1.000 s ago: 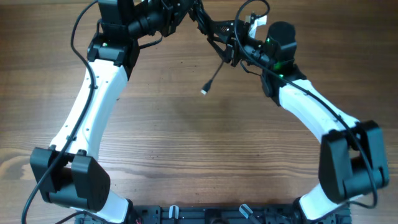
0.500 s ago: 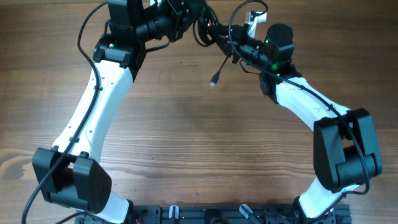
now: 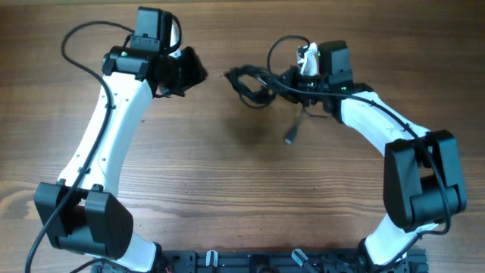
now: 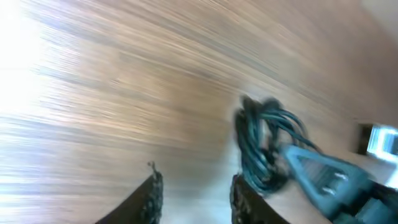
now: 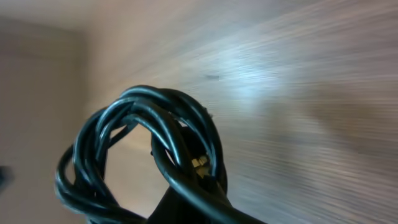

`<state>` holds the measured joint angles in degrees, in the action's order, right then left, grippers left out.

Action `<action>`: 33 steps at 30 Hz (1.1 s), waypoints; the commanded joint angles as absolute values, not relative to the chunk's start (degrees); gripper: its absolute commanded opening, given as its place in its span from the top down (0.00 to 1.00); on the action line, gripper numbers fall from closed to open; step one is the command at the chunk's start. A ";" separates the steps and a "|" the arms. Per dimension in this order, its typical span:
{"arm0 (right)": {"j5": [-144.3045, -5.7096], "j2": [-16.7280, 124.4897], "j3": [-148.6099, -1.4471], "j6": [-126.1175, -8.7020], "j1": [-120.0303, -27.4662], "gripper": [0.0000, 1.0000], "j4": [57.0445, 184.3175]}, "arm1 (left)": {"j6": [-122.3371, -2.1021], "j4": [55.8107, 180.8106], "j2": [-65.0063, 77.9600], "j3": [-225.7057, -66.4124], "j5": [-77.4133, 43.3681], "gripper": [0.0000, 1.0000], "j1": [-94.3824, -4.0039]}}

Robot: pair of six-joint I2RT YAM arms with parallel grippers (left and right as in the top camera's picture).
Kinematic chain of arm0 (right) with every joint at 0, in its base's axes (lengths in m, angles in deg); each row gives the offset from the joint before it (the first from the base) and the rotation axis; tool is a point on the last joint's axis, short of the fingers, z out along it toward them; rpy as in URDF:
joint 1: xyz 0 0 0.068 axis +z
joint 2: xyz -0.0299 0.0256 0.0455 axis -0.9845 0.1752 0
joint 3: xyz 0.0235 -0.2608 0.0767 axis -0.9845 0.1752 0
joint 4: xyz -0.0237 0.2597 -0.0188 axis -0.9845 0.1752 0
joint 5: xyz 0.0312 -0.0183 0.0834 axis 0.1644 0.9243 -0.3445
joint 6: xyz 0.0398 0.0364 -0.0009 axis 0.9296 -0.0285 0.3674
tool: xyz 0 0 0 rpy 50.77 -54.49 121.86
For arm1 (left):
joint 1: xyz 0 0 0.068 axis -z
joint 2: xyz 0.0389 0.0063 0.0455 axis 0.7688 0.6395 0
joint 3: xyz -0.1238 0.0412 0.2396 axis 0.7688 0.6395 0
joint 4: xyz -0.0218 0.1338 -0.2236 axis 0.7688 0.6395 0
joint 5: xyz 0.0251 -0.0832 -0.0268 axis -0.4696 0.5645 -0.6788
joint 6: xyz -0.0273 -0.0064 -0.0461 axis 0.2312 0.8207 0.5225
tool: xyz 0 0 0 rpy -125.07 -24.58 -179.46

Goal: Untangle cables

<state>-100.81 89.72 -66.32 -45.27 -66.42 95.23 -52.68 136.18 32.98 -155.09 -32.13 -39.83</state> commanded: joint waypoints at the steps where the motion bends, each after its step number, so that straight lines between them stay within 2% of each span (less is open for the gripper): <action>1: -86.01 83.97 -68.77 -59.24 -65.72 0.96 98.79 | -63.30 134.39 33.07 -155.35 -36.19 0.48 -39.91; 4: -82.71 82.44 -68.77 -63.39 -64.71 0.96 101.89 | -72.83 130.15 33.26 -155.35 -15.65 0.42 -39.63; 6: -88.07 81.98 -68.79 -63.08 -64.78 0.96 102.05 | -73.01 128.09 34.36 -155.35 -9.37 0.41 -38.19; 10: -98.34 81.82 -69.55 -62.95 -64.89 0.96 102.22 | -72.98 125.71 38.01 -155.35 -6.92 0.40 -34.17; 11: -102.60 81.80 -70.69 -59.41 -65.17 0.96 102.27 | -72.98 124.09 40.13 -155.35 -4.78 0.41 -31.83; 17: -111.80 81.80 -73.38 -56.13 -66.28 0.96 102.20 | -73.01 123.00 41.50 -155.35 -4.61 0.45 -29.80; 23: -113.40 81.82 -73.49 -54.10 -67.68 0.96 102.07 | -73.01 124.07 41.90 -155.35 -3.76 0.59 -29.10; 33: -116.37 81.82 -73.49 -51.13 -69.23 0.96 98.64 | -72.94 125.25 44.21 -155.35 -3.30 0.58 -26.45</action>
<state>-113.55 83.70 -71.72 -52.79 -69.15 99.58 -72.26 124.83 42.29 -155.06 -5.07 -28.09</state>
